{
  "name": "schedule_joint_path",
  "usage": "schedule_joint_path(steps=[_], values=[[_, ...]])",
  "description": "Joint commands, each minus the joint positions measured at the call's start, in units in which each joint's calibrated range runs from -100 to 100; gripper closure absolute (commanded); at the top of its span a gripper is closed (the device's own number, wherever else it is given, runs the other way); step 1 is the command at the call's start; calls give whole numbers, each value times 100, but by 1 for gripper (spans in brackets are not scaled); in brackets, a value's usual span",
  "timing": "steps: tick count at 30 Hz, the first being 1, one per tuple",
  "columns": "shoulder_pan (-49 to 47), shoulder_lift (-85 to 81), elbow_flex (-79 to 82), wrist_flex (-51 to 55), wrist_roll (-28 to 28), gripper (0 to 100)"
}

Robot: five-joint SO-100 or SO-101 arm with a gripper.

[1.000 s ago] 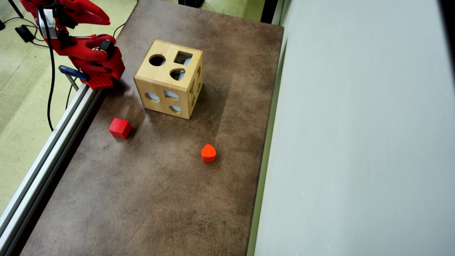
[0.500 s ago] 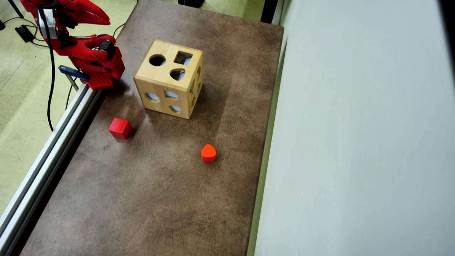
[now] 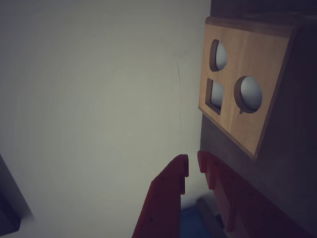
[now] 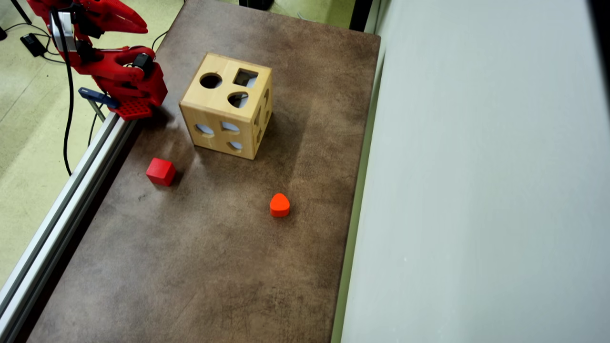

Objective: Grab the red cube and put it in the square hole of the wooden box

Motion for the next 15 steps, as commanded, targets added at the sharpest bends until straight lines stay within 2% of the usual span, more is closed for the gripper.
schedule_joint_path(steps=[1,11,15], values=[[20,18,12,17,-20,95],[-40,128,29,-23,20,95],[-18,927,-69,-31,24,95]])
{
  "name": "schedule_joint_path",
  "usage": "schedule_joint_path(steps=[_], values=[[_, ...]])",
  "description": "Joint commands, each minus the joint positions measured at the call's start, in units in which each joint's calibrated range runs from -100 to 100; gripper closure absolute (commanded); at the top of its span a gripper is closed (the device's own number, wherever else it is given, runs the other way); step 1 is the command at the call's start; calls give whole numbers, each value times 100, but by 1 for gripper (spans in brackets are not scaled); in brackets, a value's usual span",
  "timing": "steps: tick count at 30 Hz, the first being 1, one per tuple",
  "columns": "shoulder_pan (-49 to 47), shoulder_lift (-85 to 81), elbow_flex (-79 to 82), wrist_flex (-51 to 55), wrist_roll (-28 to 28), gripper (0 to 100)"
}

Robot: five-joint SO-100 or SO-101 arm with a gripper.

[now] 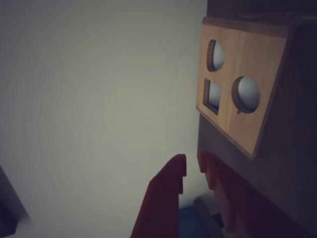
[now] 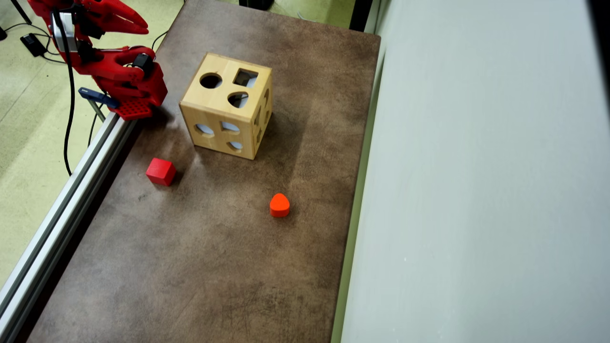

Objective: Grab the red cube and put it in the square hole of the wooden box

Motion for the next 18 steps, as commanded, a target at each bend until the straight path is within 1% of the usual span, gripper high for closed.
schedule_joint_path(steps=[1,7,12,14,18], values=[[-10,1080,-114,-31,29,95],[27,2379,-1089,-23,93,95],[101,3296,-1804,25,640,95],[376,3492,-1831,33,889,95],[1223,3662,-1742,33,1343,95]])
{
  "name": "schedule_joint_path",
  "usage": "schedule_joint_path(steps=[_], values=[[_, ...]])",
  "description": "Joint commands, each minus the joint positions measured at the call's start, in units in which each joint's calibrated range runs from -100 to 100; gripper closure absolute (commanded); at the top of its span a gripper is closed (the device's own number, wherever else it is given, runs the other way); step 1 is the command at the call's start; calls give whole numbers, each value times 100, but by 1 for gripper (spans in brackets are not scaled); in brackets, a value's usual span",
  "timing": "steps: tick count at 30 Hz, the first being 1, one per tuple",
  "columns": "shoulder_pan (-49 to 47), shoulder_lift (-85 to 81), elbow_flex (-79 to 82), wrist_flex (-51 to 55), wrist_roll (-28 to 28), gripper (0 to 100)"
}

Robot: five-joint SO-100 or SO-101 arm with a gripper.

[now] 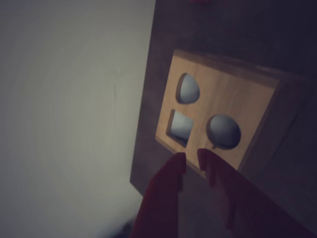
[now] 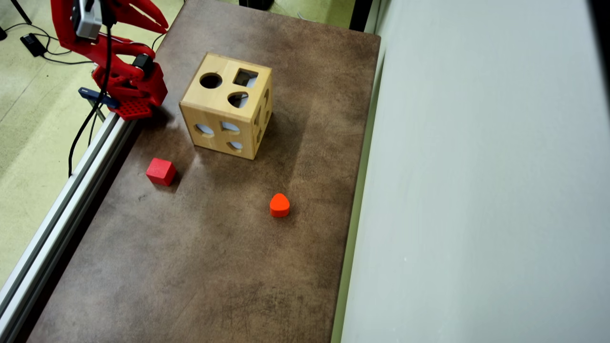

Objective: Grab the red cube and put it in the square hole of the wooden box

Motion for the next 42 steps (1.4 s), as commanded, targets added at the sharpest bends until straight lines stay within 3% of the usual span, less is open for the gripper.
schedule_joint_path(steps=[1,11,17,25,33,42], values=[[784,195,-108,33,459,95],[2768,1376,-90,25,860,95],[3340,2310,-27,-7,947,95],[3986,2361,1279,-55,1983,95],[4729,2361,1976,-1599,2188,95],[4811,2361,3416,-2170,2520,95]])
